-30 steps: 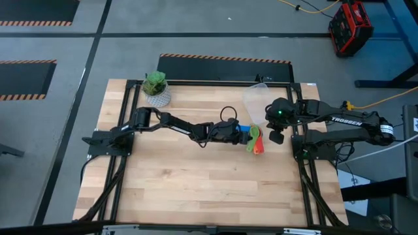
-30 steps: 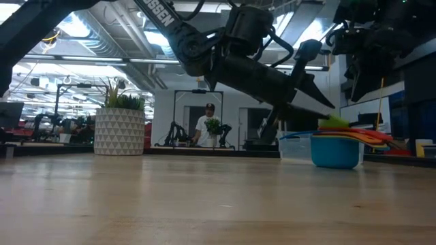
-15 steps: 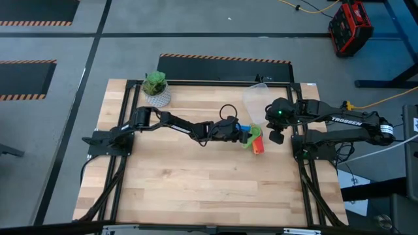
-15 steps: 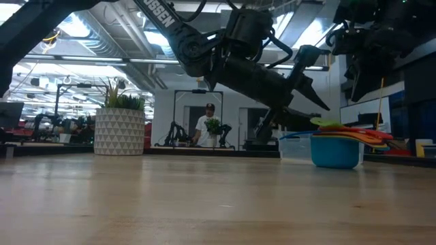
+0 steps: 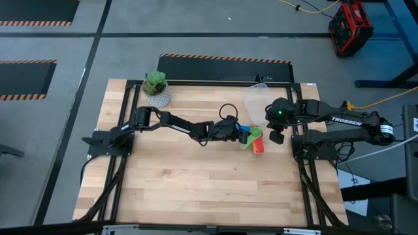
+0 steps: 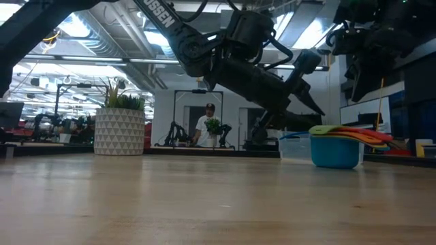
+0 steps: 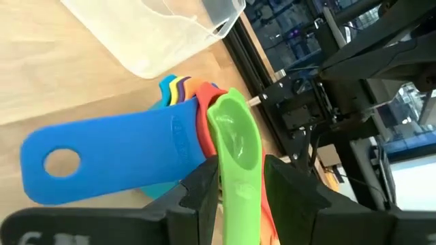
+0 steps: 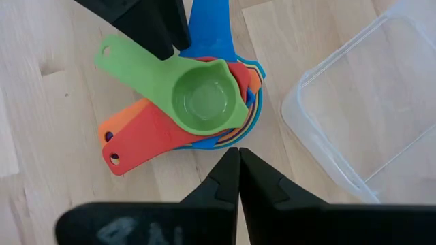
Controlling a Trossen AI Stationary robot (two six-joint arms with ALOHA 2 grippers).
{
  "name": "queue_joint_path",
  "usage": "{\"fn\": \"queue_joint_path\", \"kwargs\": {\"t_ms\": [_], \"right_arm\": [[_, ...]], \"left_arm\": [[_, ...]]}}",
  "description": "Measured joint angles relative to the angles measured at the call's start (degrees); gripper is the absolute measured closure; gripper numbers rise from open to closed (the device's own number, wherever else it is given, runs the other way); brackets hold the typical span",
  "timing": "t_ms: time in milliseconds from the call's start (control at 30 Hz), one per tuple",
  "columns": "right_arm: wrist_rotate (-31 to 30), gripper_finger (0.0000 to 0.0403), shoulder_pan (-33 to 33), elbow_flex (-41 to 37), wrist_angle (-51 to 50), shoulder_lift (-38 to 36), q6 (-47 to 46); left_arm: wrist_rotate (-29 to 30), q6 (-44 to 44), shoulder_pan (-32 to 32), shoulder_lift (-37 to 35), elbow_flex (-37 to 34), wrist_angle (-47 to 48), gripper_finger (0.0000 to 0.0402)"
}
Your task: Nest measuring cups in basket
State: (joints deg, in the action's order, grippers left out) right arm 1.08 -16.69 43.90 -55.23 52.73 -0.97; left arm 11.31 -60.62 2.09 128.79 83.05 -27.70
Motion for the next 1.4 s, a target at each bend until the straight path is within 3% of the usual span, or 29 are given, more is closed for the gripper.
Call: {"fn": "queue_joint_path", "kwargs": {"t_ms": [433, 700, 900, 1400], "right_arm": [[0.5, 0.0391, 0.2, 0.0, -1.5, 0.0, -2.4], [0.5, 0.0391, 4.7, -1.4, -2.6, 0.0, -8.1], [0.5, 0.0391, 8.7, -8.1, -2.1, 0.0, -14.6], [0.1, 0.0391, 11.4, -10.5, 3.7, 0.2, -24.5]], "left_arm": [[2.8, 16.1, 2.0, -5.3, 0.0, 0.9, 0.0291], [2.7, 26.6, 7.2, -7.0, -0.1, 9.7, 0.0291], [2.6, 27.9, 10.3, -7.0, -0.1, 19.9, 0.0291], [2.7, 28.0, 8.6, -6.2, 0.0, 21.9, 0.0291]]}}
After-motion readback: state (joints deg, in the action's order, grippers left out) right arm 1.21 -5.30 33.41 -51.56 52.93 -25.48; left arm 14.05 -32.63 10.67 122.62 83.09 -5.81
